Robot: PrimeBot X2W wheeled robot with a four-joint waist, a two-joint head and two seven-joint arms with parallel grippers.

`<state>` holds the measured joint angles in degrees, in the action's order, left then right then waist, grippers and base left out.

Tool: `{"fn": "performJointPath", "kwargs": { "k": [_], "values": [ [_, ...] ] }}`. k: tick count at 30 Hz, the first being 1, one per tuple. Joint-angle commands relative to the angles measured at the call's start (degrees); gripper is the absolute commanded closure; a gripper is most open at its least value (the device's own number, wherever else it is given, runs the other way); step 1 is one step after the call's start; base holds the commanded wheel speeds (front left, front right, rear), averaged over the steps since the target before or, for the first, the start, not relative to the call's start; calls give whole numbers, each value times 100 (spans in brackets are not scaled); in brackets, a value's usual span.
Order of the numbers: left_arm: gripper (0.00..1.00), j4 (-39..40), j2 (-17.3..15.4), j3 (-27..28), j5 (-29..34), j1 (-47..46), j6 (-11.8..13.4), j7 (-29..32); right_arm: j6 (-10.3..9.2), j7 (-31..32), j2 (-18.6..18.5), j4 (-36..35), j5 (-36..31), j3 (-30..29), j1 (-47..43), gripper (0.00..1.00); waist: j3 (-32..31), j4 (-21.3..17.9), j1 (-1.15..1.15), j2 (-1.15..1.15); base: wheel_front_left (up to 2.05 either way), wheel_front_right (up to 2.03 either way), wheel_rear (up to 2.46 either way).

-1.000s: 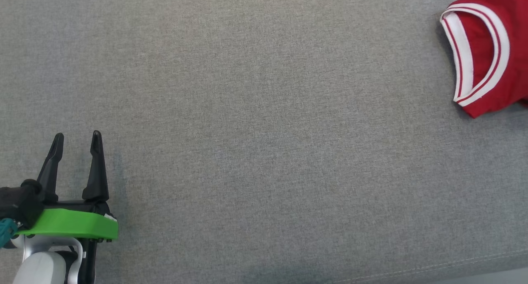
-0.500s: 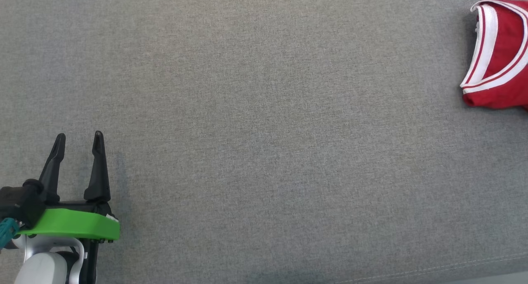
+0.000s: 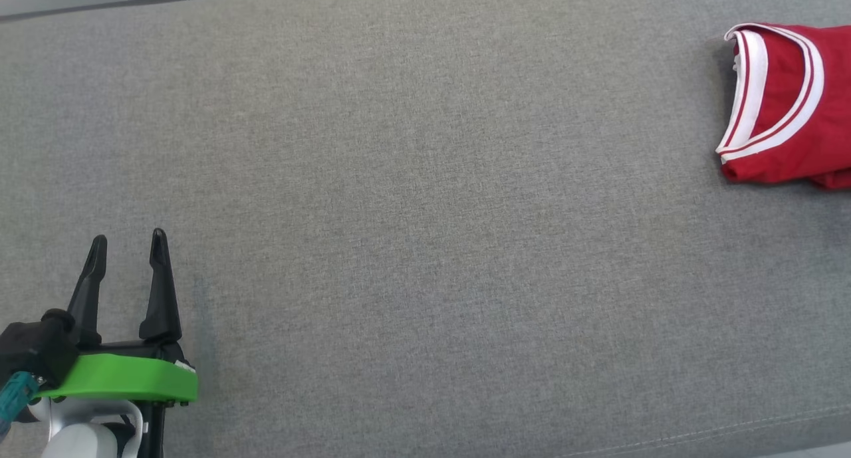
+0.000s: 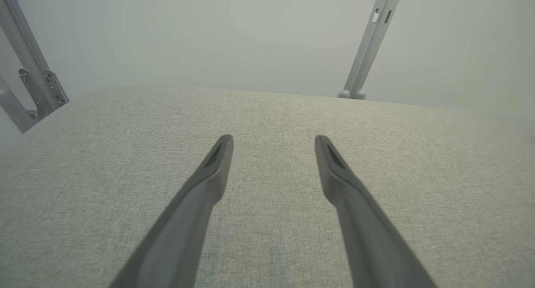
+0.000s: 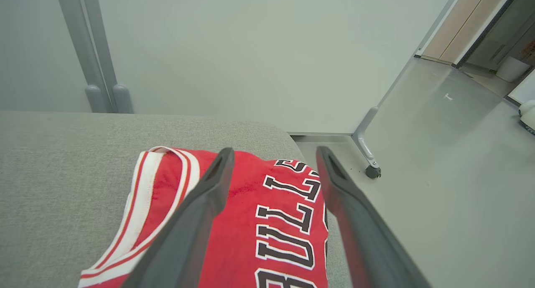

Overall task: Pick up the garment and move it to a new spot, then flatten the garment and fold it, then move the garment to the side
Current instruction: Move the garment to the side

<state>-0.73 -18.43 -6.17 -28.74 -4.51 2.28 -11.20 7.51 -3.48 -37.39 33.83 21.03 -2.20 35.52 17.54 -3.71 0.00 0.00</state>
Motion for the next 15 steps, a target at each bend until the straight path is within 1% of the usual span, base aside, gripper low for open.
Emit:
{"fn": "performJointPath", "kwargs": {
  "k": [1,2,4,6,8,12,15],
  "values": [
    [0,-43,26,-2,-39,91,10,-54,-4,-160,-4,-146,94,5,-247,0,-268,58,0,0,0,0,0],
    [0,-72,38,-11,-29,125,10,-63,-4,-303,36,-330,111,-7,-432,0,-363,85,0,0,0,0,0],
    [0,-128,82,-48,-44,207,-11,-108,-3,-416,199,-673,227,-9,-899,0,-555,164,0,0,0,0,0],
    [0,-189,102,-46,-56,281,-13,-143,-4,-496,308,-1117,260,-13,-1359,0,-718,236,0,0,0,0,0],
    [0,-261,133,-68,-46,354,-18,-174,-3,-574,502,-1527,223,-73,-1845,0,-876,325,0,0,0,0,0],
    [0,-422,184,-188,19,438,-78,-225,-3,-769,1019,-2206,-33,-247,-2691,0,-1109,554,0,0,0,0,0],
    [0,-596,241,-226,57,426,-81,-273,-3,-883,1467,-2543,-288,-302,-3199,0,-1223,741,0,0,0,0,0]
  ]
}}
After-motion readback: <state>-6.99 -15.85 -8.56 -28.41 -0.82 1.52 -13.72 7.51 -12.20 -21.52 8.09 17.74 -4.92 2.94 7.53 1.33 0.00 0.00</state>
